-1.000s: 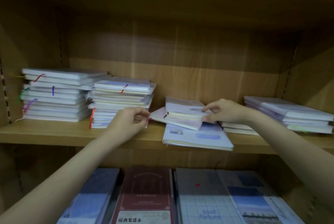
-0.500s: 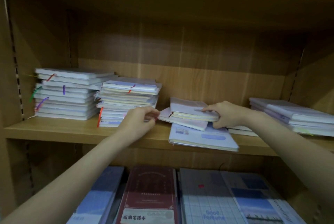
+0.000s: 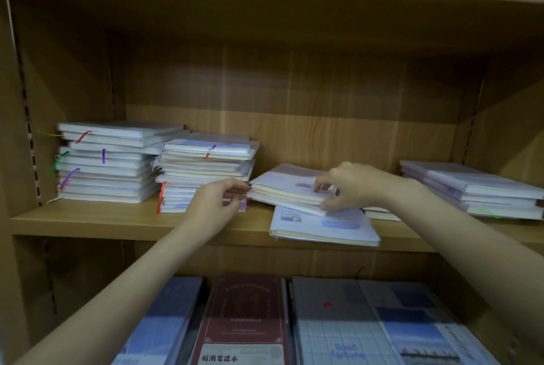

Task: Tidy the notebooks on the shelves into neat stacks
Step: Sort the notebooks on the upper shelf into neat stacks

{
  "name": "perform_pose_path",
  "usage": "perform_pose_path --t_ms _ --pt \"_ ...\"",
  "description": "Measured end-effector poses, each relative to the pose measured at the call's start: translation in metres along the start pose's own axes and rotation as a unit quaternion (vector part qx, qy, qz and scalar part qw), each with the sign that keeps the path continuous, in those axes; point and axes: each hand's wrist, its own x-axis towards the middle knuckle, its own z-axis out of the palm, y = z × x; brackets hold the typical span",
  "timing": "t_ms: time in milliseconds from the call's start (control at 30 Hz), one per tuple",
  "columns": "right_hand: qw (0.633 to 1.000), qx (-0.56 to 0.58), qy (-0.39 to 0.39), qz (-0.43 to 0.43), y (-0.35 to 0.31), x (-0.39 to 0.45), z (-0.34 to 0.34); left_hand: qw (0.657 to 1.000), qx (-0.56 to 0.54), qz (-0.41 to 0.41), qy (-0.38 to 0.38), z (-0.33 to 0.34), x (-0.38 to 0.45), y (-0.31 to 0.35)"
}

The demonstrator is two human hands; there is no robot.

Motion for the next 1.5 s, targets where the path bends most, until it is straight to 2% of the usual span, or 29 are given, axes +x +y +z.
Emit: perform_pose_path --t_ms 133,200,400,500,600,633,733,800,867,933,1033,1100,1200,1300,1367,1500 --pt "0.990 0.110 -0.075 0.035 -0.001 0.012 0.002 1.000 0.002 -0.007 -0.004 -0.002 -0.007 -0.010" --pt "0.987 0.115 -0.099 0.046 -0.002 0.018 0.007 1.000 0.000 -0.017 0.005 -0.006 -0.008 -0.015" --pt "0.991 0.093 -0.092 0.040 0.001 0.019 0.005 1.000 0.008 -0.010 0.018 -0.009 -0.009 -0.013" --pt "0.984 0.128 -0.111 0.052 0.012 0.010 0.001 0.996 0.057 0.059 0.029 -0.008 -0.007 -0.004" --pt "0.986 0.146 -0.057 0.054 0.020 -0.012 -0.004 0.967 0.155 0.203 -0.011 -0.004 0.003 0.002" --pt "0.983 0.172 -0.037 0.046 0.018 -0.021 -0.007 0.955 0.183 0.228 -0.038 -0.001 0.007 0.004" --pt "0.974 0.220 -0.058 0.005 -0.002 -0.052 -0.006 0.929 0.250 0.254 -0.098 0.015 0.023 0.009" --pt "0.988 0.140 -0.062 -0.023 -0.011 -0.062 0.007 0.910 0.307 0.253 -0.120 0.025 0.033 0.013" --pt "0.997 0.064 -0.007 -0.046 -0.014 -0.065 0.019 0.901 0.336 0.244 -0.124 0.032 0.040 0.016" --pt "0.995 0.051 0.076 -0.045 -0.009 -0.068 0.022 0.913 0.315 0.234 -0.113 0.037 0.045 0.015" --pt "0.978 0.036 0.198 -0.059 0.001 -0.069 0.018 0.951 0.211 0.221 -0.055 0.032 0.047 0.014" --pt "0.963 0.038 0.263 -0.050 0.011 -0.066 0.008 0.962 0.151 0.227 -0.007 0.026 0.051 0.017" --pt "0.961 0.036 0.275 -0.014 0.028 -0.056 0.002 0.965 0.117 0.233 0.022 0.022 0.053 0.026" --pt "0.954 0.029 0.297 -0.030 0.032 -0.043 0.016 0.971 0.099 0.217 0.033 0.025 0.054 0.033" --pt "0.940 -0.002 0.337 -0.043 0.030 -0.034 0.028 0.972 0.090 0.213 0.043 0.026 0.055 0.034" --pt "0.935 -0.093 0.341 -0.025 0.022 -0.035 0.037 0.969 0.089 0.221 0.070 0.033 0.045 0.026"
